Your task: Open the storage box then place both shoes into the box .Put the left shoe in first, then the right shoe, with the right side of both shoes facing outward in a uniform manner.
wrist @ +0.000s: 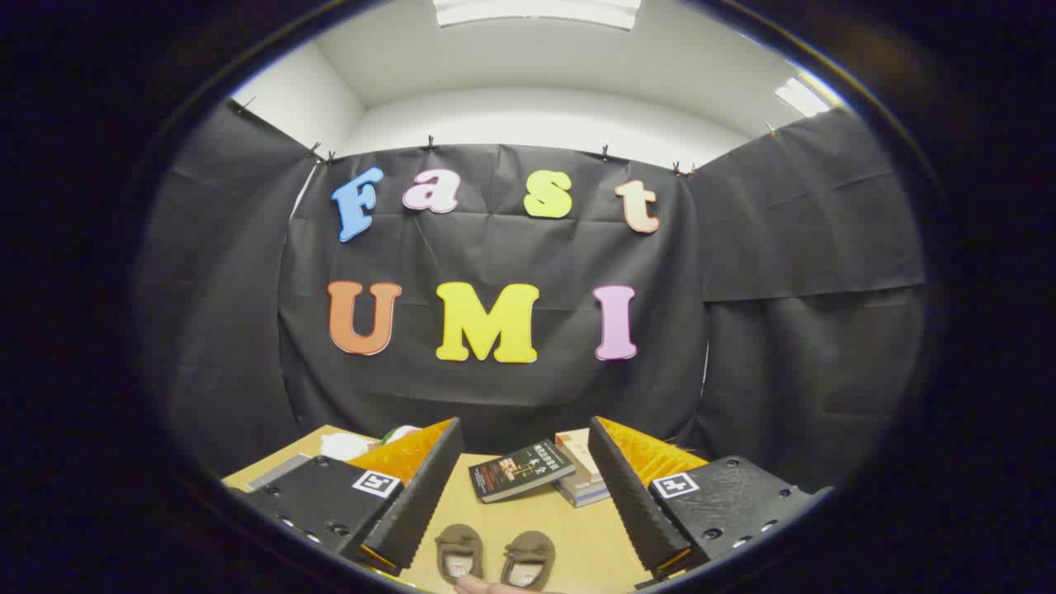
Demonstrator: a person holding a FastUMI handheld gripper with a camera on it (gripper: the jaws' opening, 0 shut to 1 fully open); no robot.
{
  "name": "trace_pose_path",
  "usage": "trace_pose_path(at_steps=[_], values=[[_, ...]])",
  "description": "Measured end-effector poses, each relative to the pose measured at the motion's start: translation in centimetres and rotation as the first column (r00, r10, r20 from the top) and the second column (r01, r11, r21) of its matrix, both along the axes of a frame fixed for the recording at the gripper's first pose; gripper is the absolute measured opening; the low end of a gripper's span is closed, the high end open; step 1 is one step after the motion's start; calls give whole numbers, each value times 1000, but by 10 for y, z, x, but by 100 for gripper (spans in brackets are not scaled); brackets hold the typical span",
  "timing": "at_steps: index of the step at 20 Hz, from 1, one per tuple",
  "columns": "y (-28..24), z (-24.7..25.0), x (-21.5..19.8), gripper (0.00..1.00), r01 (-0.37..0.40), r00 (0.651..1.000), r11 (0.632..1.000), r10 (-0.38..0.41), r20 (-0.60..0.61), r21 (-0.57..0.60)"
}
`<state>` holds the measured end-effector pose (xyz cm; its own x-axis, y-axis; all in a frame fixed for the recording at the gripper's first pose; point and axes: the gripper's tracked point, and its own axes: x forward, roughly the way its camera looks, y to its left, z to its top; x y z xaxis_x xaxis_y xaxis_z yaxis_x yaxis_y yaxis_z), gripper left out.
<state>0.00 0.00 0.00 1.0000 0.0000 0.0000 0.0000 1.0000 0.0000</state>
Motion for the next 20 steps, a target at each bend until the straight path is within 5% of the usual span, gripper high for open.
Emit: trace_pose_path(at_steps=[20], values=[[13, -42, 43, 95, -122, 984, 993, 121, -131, 4]])
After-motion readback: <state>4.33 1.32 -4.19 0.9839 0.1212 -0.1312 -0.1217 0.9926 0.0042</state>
